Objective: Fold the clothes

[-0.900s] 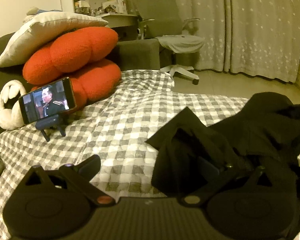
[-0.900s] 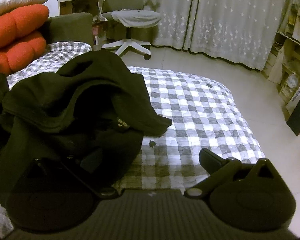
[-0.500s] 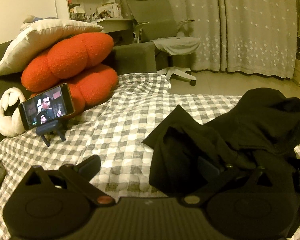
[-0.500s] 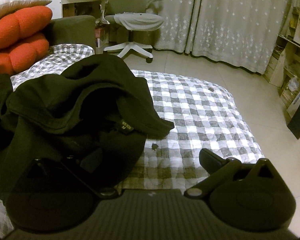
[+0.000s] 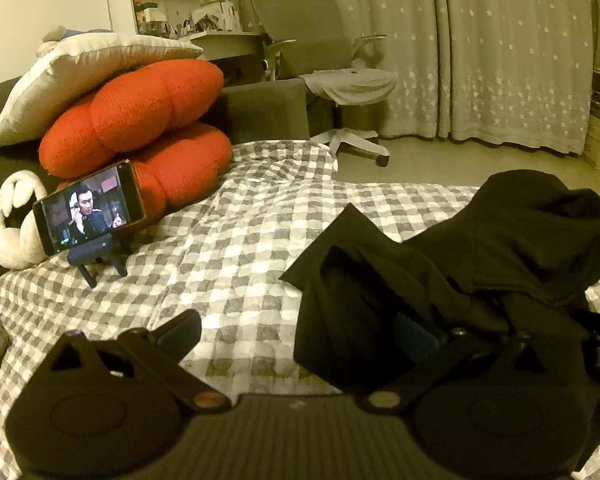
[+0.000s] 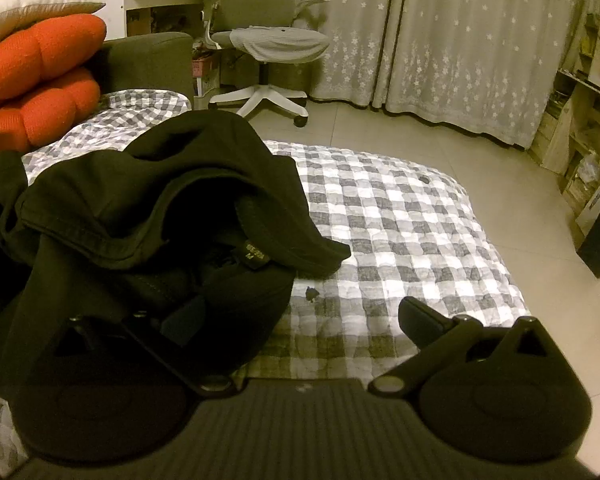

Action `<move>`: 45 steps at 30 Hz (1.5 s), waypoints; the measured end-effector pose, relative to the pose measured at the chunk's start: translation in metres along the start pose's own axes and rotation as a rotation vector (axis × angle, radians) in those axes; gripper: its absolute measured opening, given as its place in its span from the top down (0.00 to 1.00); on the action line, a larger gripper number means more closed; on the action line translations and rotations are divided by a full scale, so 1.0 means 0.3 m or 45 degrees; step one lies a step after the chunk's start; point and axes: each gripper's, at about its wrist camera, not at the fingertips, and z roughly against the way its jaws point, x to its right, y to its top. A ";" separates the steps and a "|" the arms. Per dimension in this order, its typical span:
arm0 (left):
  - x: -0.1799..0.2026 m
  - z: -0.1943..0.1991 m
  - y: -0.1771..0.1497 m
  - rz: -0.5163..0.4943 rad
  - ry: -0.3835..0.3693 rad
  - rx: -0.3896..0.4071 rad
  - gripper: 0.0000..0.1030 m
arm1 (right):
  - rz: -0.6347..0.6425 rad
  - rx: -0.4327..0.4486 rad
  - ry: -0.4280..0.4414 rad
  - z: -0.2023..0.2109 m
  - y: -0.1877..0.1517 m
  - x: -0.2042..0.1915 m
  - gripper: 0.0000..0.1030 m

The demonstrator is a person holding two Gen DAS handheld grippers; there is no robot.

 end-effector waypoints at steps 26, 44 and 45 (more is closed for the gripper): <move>-0.035 0.039 -0.005 0.048 -0.214 0.017 0.01 | -0.014 0.080 0.001 0.009 -0.003 0.008 0.00; -0.018 0.071 -0.010 -0.004 -0.282 0.062 0.01 | -0.004 0.120 0.080 0.027 -0.001 0.001 0.40; -0.016 0.072 -0.012 -0.012 -0.277 0.066 0.01 | -0.006 0.123 0.084 0.029 0.000 0.000 0.41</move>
